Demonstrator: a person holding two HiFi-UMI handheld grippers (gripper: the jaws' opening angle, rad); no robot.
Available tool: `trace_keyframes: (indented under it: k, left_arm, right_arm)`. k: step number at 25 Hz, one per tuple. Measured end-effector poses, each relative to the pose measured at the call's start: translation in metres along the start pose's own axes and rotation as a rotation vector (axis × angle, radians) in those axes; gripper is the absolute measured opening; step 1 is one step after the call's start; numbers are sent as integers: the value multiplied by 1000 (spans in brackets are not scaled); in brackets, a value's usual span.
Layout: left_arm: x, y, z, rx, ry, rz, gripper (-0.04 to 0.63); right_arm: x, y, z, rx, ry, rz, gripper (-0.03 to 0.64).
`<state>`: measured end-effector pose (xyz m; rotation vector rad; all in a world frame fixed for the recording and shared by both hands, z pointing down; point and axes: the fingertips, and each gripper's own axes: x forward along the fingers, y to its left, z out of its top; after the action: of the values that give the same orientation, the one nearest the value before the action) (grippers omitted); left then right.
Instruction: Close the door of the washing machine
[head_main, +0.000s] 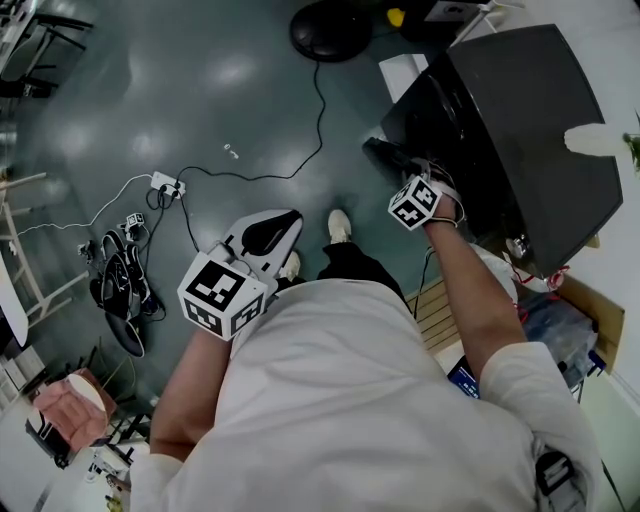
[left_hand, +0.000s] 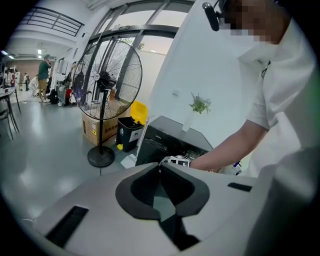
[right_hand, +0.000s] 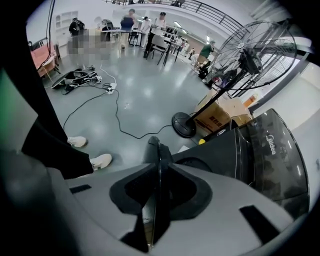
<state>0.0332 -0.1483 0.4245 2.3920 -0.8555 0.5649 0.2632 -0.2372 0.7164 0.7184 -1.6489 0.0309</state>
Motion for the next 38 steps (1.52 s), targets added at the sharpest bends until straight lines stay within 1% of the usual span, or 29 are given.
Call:
trace_keyframes:
  k: [7,11,18,22,32,38]
  left_arm:
    - [12,2,1,-12,21,-2,21]
    - [18,2,3,-13,26,-5,21]
    - [25,5,8,-11,28,-2,21]
    - [25,6,7,-9,35,1,21]
    - [30,8,8,-15,48,2,21]
    - [34,10,7,-20,57,-7,21]
  right_arm:
    - [11,-23,-7,59,24,-18,83]
    - [16,-43,-12,79,37,-66,83]
    - [25,-61,-20,88,57,-106,83]
    - [24,-73,-23,103,79,-160,81]
    - [28,-98,-35,190,124,-230,77]
    - [29,-103,-36,260,137,-251,83]
